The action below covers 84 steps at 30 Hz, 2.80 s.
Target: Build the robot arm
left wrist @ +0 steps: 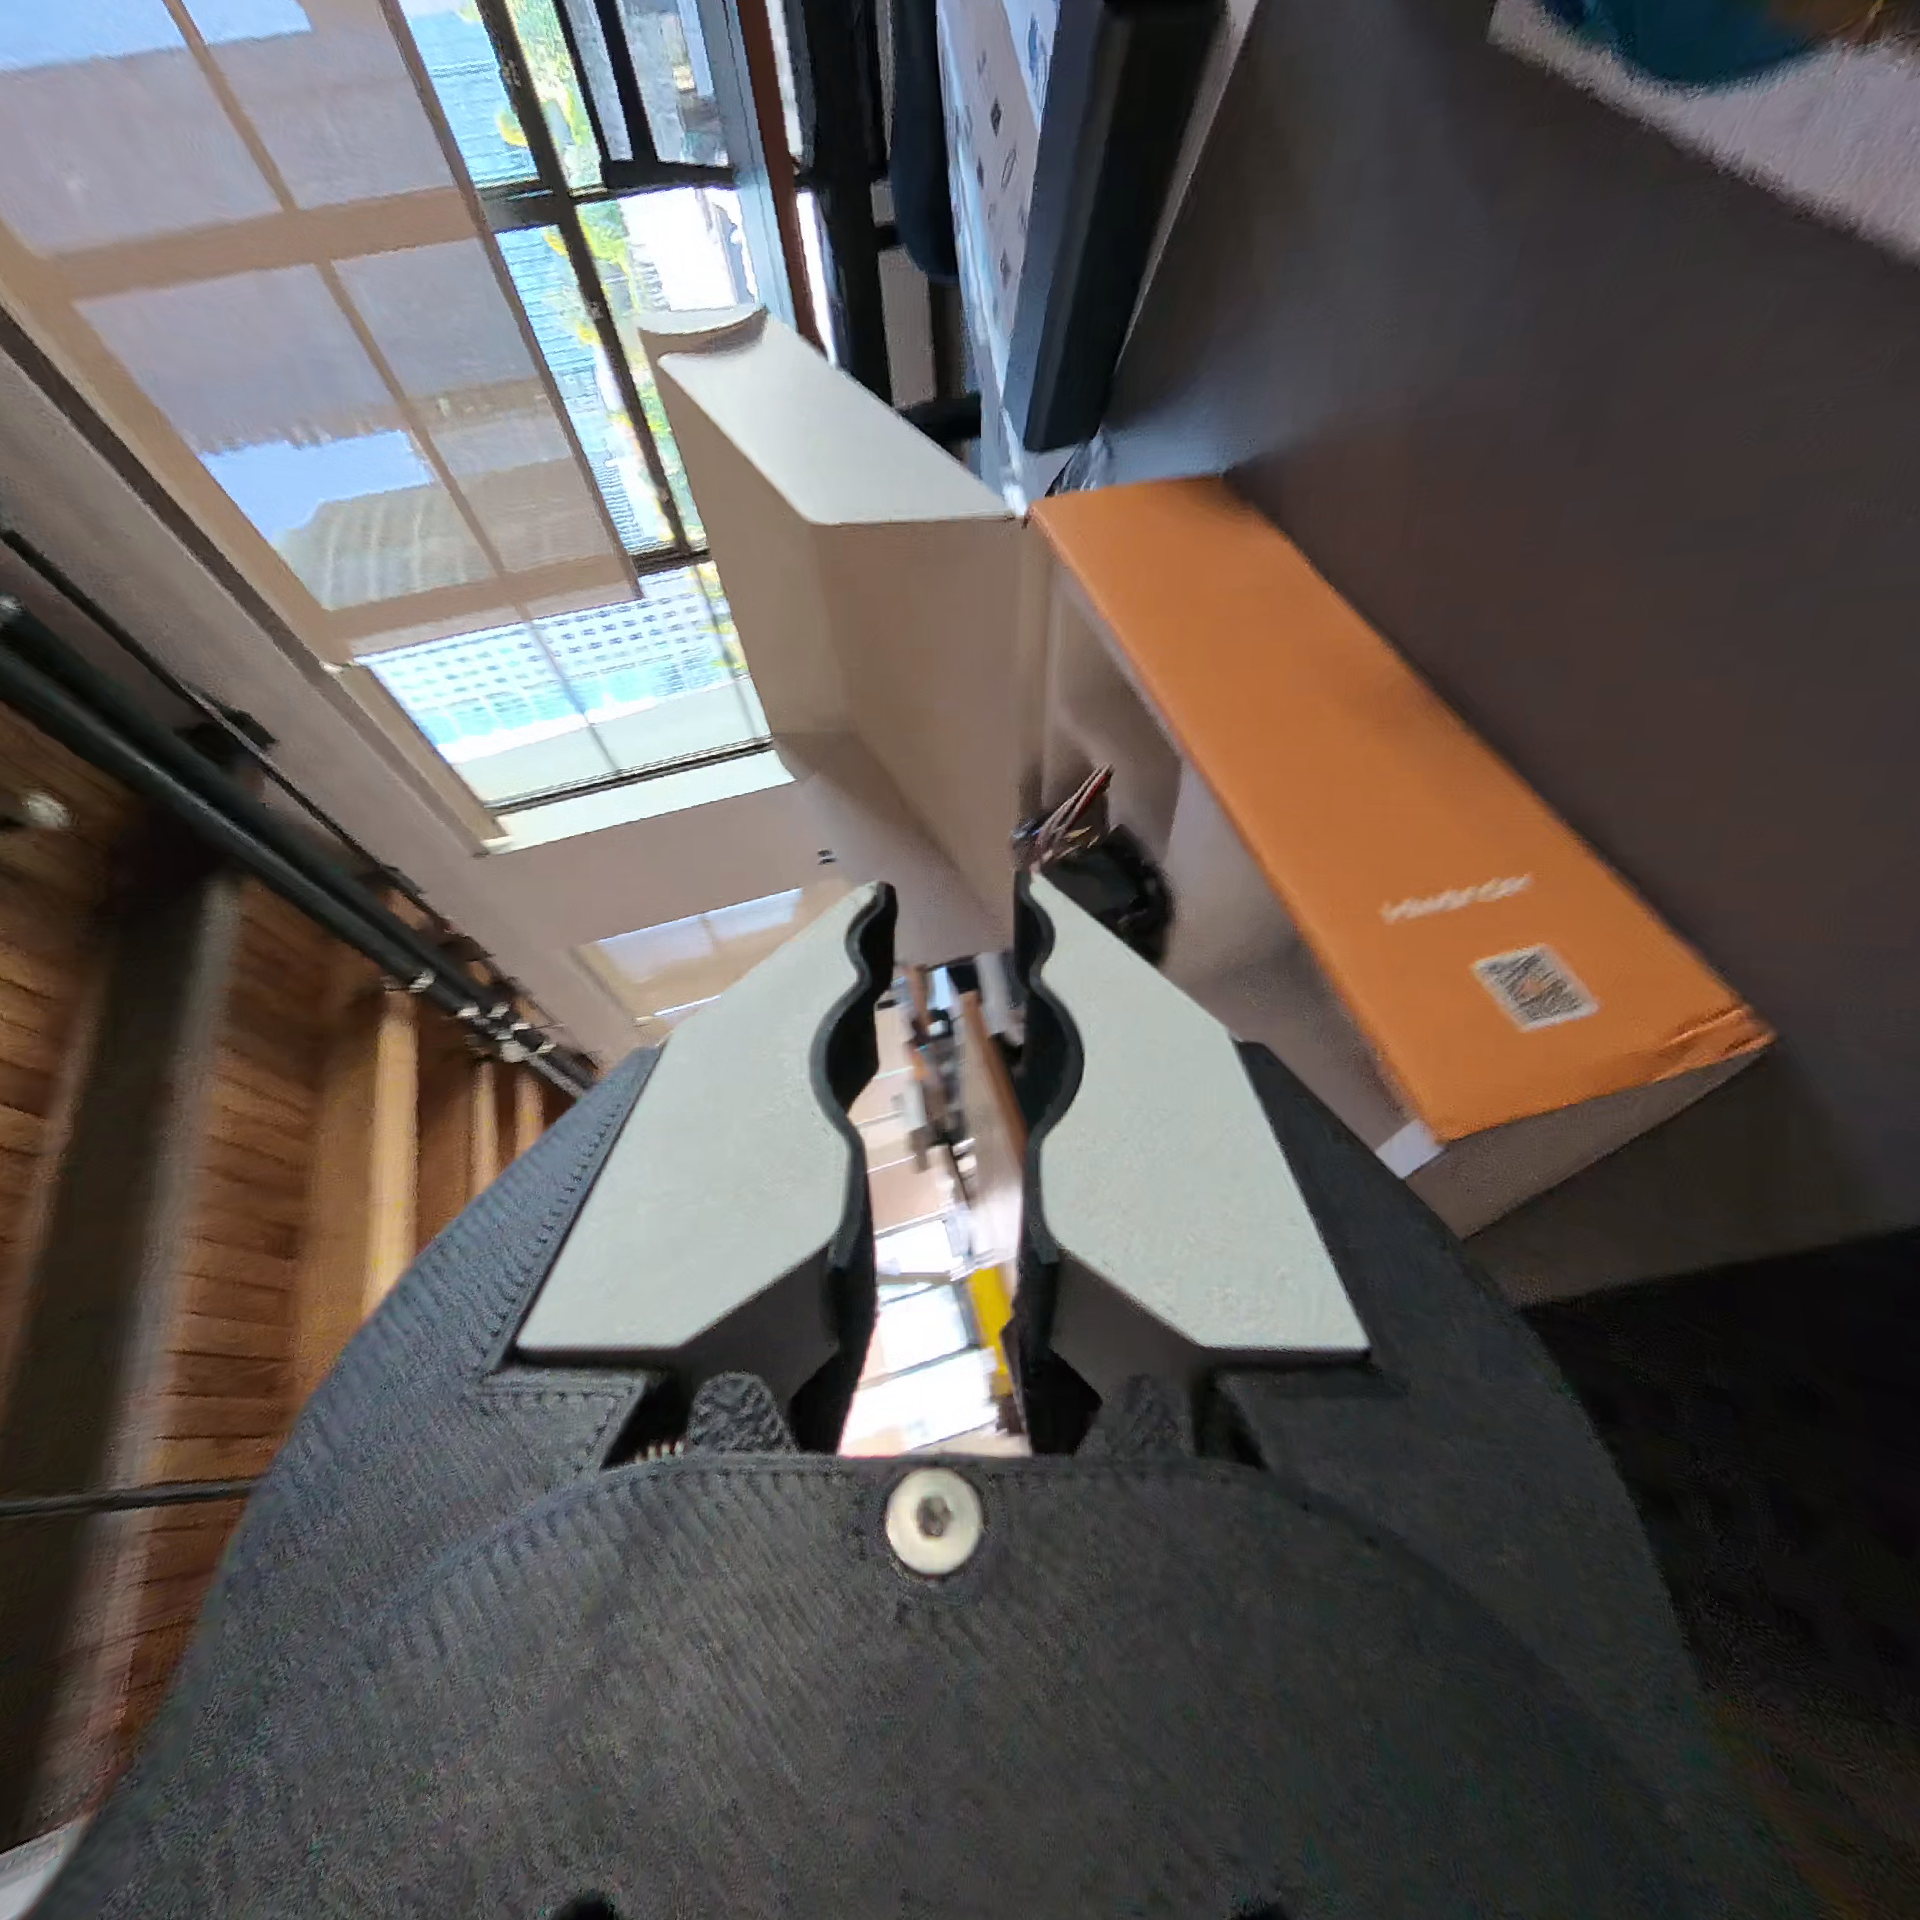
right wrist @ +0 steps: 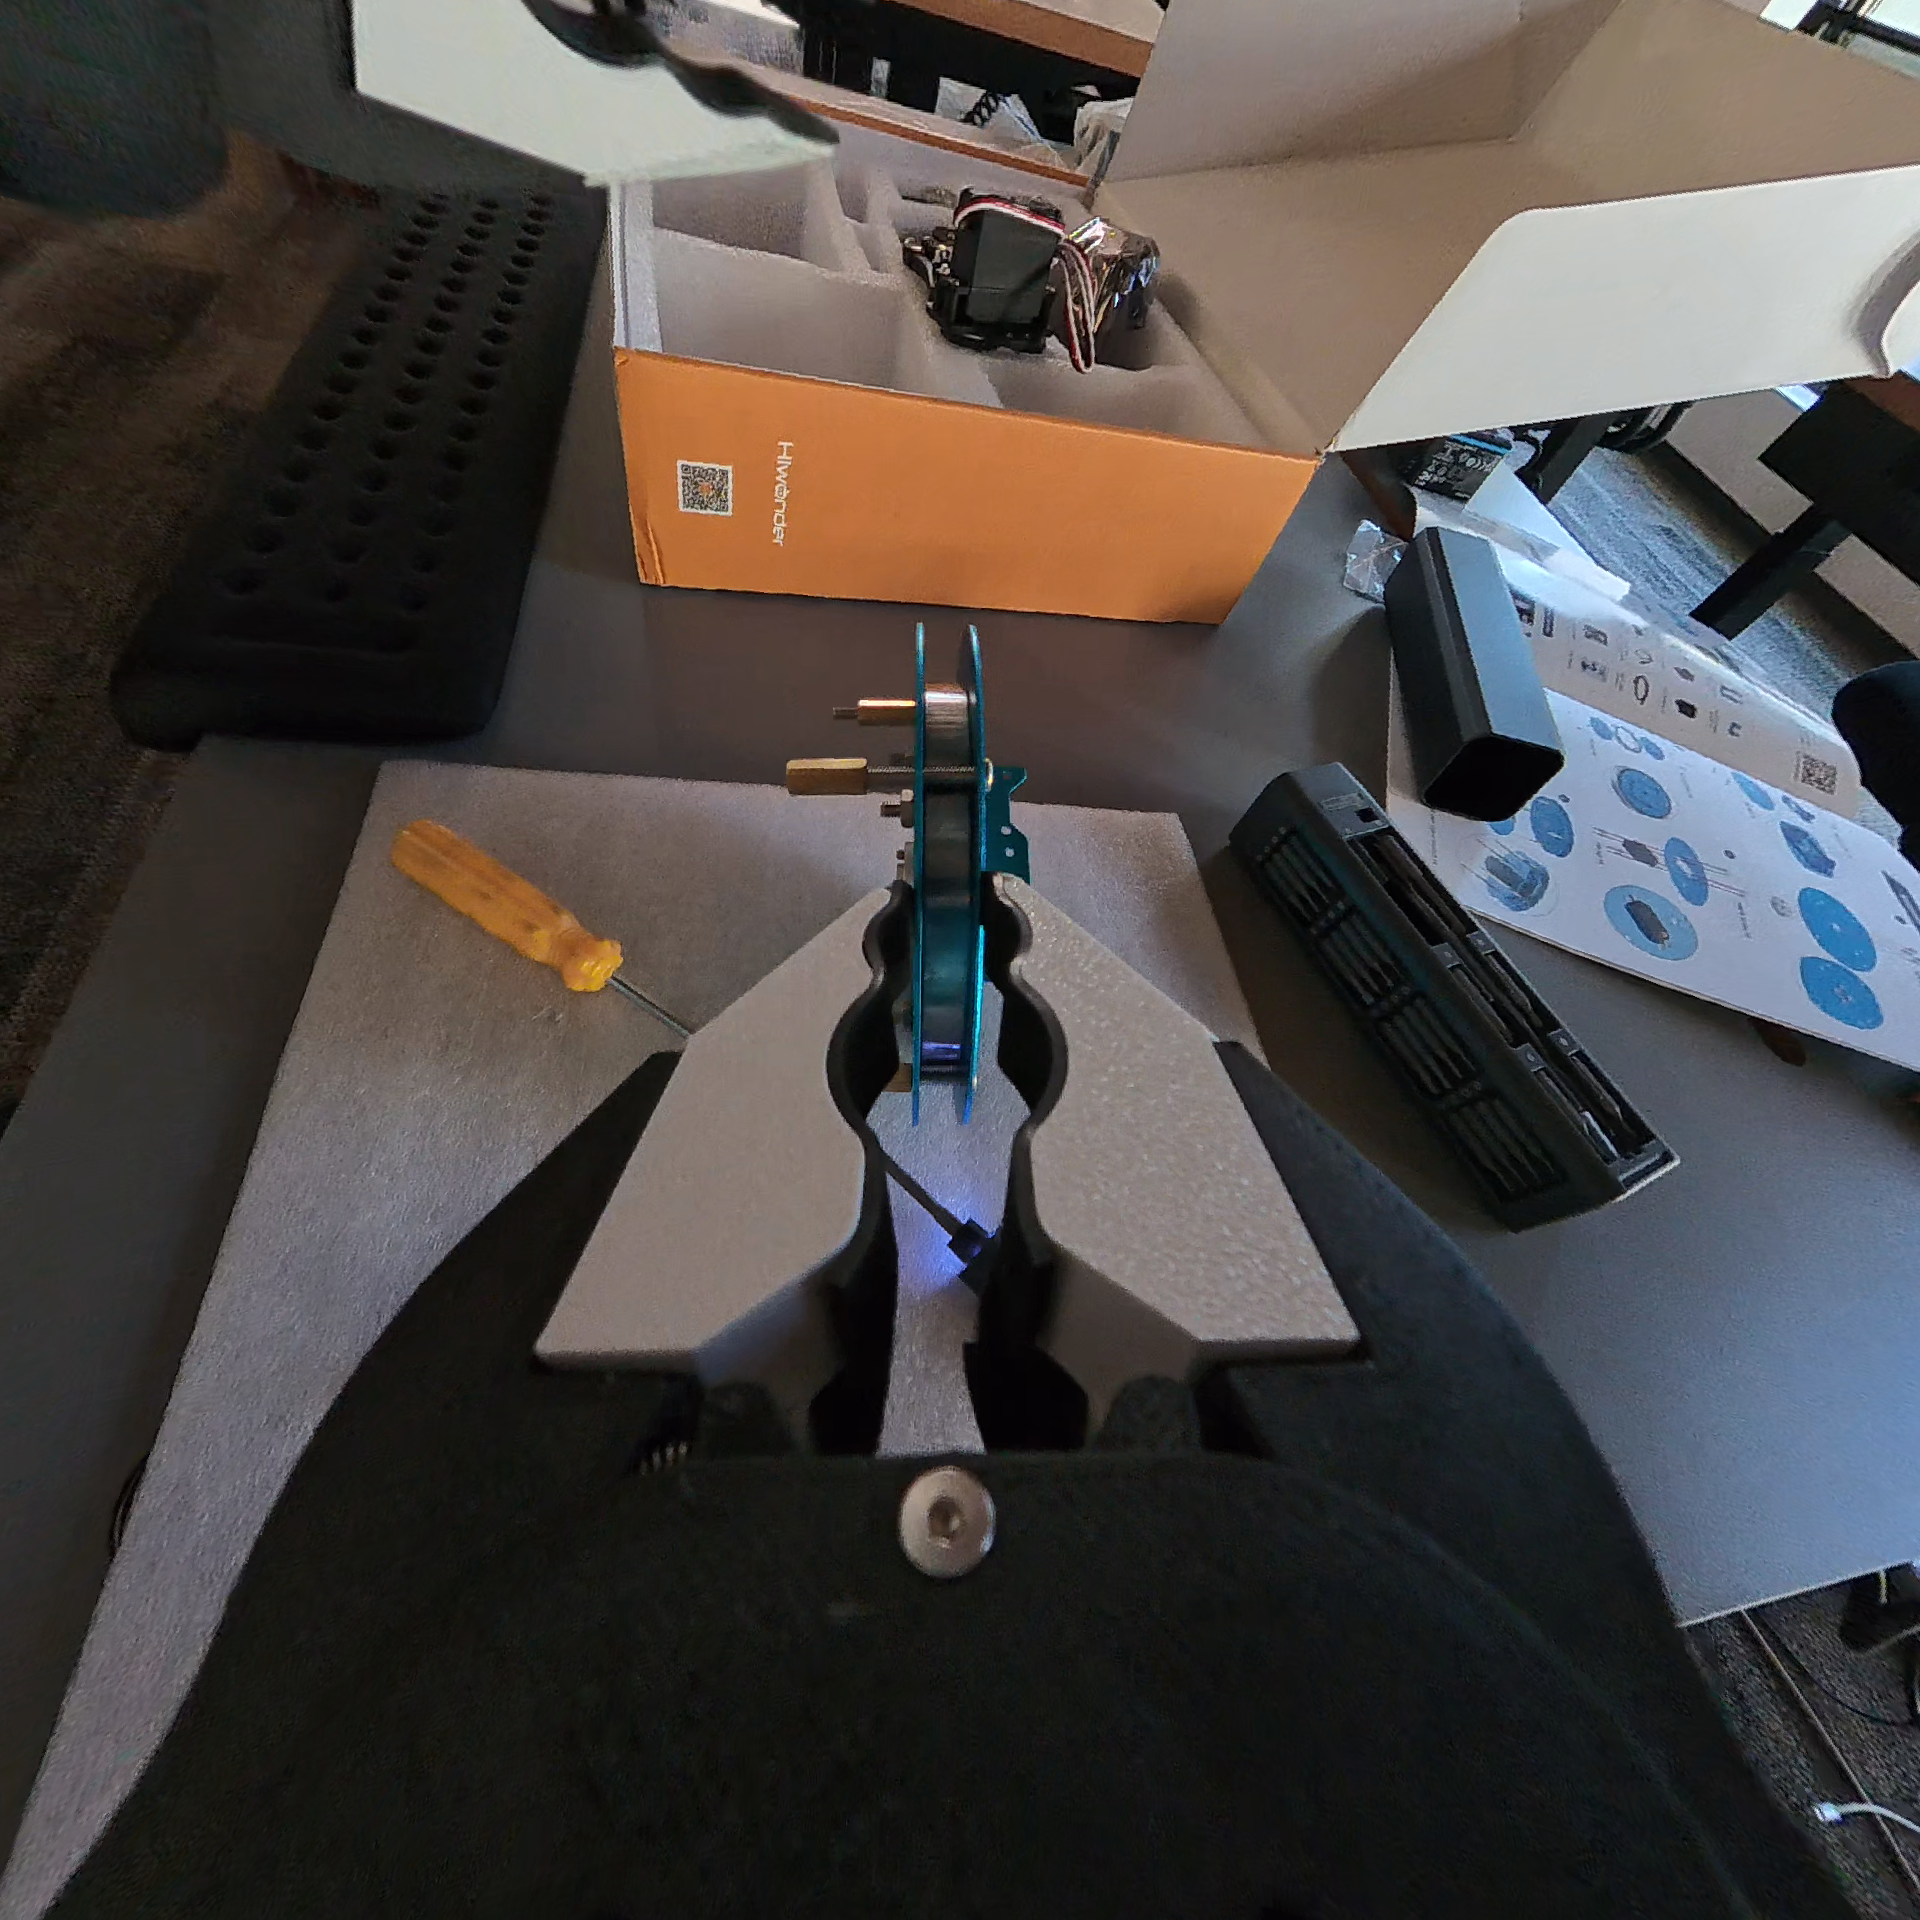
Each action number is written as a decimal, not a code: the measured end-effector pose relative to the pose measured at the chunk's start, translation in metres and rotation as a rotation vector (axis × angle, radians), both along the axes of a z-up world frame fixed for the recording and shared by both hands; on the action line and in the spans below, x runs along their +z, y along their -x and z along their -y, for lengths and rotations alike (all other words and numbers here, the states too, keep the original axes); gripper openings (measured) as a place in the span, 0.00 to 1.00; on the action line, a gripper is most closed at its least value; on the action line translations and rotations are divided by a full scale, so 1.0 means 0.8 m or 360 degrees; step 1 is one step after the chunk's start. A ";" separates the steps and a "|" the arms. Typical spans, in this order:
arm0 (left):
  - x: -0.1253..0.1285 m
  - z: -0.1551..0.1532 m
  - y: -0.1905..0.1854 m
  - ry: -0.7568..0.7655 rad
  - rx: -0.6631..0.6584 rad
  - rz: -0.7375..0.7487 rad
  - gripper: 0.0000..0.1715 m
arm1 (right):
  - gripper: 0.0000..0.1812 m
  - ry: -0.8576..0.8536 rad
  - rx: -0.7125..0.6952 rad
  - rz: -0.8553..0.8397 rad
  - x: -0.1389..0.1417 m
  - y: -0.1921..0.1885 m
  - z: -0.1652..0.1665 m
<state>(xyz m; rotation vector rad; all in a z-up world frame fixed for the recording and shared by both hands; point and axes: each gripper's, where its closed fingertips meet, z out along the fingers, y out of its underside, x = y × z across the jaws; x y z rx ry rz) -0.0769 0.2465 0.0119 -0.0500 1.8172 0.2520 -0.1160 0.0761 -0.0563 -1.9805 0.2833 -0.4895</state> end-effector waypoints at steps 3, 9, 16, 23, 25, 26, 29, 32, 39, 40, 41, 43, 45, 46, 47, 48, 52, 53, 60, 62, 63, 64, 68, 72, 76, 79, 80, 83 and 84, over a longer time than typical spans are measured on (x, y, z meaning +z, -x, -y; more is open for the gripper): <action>0.008 -0.008 0.002 -0.0249 0.0049 -0.0002 0.15 | 0.07 -0.0025 -0.0024 -0.0020 -0.001 0.000 0.002; -0.029 0.019 0.040 0.0772 0.0074 -0.0372 0.18 | 0.07 -0.0058 -0.0111 -0.0083 0.000 -0.002 0.004; -0.036 0.129 0.099 0.2403 -0.0381 -0.0624 0.14 | 0.06 -0.0088 -0.0280 -0.0233 0.003 -0.006 -0.005; -0.072 0.164 0.060 0.2397 -0.0292 -0.0466 0.13 | 0.06 -0.0076 -0.0437 -0.0360 0.004 -0.011 -0.008; -0.076 0.164 0.050 0.2489 -0.0269 -0.0467 0.12 | 0.06 -0.0085 -0.0455 -0.0378 0.004 -0.011 -0.008; -0.078 0.167 0.048 0.2521 -0.0276 -0.0489 0.10 | 0.07 -0.0088 -0.0456 -0.0383 0.004 -0.011 -0.009; -0.082 0.175 0.042 0.2564 -0.0295 -0.0527 0.08 | 0.06 -0.0083 -0.0456 -0.0389 0.004 -0.012 -0.009; -0.075 0.179 0.041 0.2636 -0.0343 -0.0504 0.02 | 0.06 -0.0094 -0.0446 -0.0394 0.004 -0.012 -0.009; -0.076 0.180 0.039 0.2594 -0.0413 -0.0568 0.02 | 0.07 -0.0139 -0.0354 -0.0424 0.004 -0.003 -0.013; -0.077 0.179 0.040 0.2593 -0.0429 -0.0593 0.02 | 0.07 -0.0153 -0.0328 -0.0423 0.004 -0.002 -0.014; -0.077 0.178 0.041 0.2579 -0.0449 -0.0610 0.02 | 0.08 -0.0159 -0.0280 -0.0407 0.004 0.000 -0.016; -0.077 0.173 0.040 0.2509 -0.0489 -0.0614 0.02 | 0.10 -0.0111 -0.0194 -0.0329 -0.001 0.001 -0.017; -0.078 0.168 0.039 0.2445 -0.0518 -0.0634 0.02 | 0.15 -0.0020 -0.0142 -0.0255 -0.014 -0.001 -0.018; -0.078 0.167 0.039 0.2439 -0.0526 -0.0661 0.02 | 0.16 0.0014 -0.0139 -0.0246 -0.021 -0.002 -0.019; -0.078 0.166 0.039 0.2444 -0.0529 -0.0694 0.02 | 0.13 0.0010 -0.0101 -0.0248 -0.022 0.001 -0.024; -0.078 0.165 0.038 0.2438 -0.0532 -0.0717 0.02 | 0.10 -0.0019 -0.0101 -0.0226 -0.019 0.001 -0.027; -0.077 0.163 0.033 0.2385 -0.0546 -0.0743 0.03 | 0.08 -0.0020 -0.0236 -0.0248 -0.016 -0.003 -0.029; -0.076 0.164 0.033 0.2383 -0.0557 -0.0763 0.02 | 0.09 -0.0003 -0.0267 -0.0249 -0.015 -0.001 -0.028; -0.074 0.172 0.050 0.2439 -0.0689 -0.0925 0.02 | 0.10 -0.0017 -0.0387 -0.0310 -0.007 0.027 -0.028; -0.074 0.170 0.049 0.2487 -0.0702 -0.0946 0.03 | 0.11 -0.0023 -0.0383 -0.0282 -0.008 0.029 -0.030; -0.074 0.169 0.049 0.2501 -0.0705 -0.0953 0.03 | 0.12 -0.0039 -0.0365 -0.0293 -0.008 0.031 -0.032; -0.075 0.168 0.049 0.2506 -0.0708 -0.0959 0.03 | 0.13 -0.0060 -0.0337 -0.0313 -0.007 0.034 -0.034; -0.075 0.167 0.052 0.2446 -0.0752 -0.1007 0.03 | 0.18 -0.0076 -0.0133 -0.0387 -0.006 0.045 -0.035; -0.076 0.165 0.050 0.2366 -0.0769 -0.1047 0.02 | 0.17 -0.0066 0.0200 -0.0211 0.020 0.042 -0.018; -0.077 0.166 0.052 0.2313 -0.0810 -0.1097 0.02 | 0.10 -0.0124 0.0559 0.0017 0.035 0.013 -0.009; -0.077 0.166 0.053 0.2292 -0.0851 -0.1122 0.02 | 0.11 -0.0043 0.0671 -0.0210 0.009 -0.010 -0.013; -0.077 0.167 0.054 0.2283 -0.0872 -0.1136 0.02 | 0.13 -0.0056 0.0730 -0.0220 0.008 -0.009 -0.017; -0.077 0.166 0.057 0.2276 -0.0916 -0.1196 0.02 | 0.15 -0.0083 0.0841 -0.0046 0.016 -0.011 -0.028; -0.077 0.166 0.056 0.2280 -0.0914 -0.1213 0.02 | 0.15 -0.0075 0.0895 -0.0027 0.017 -0.008 -0.030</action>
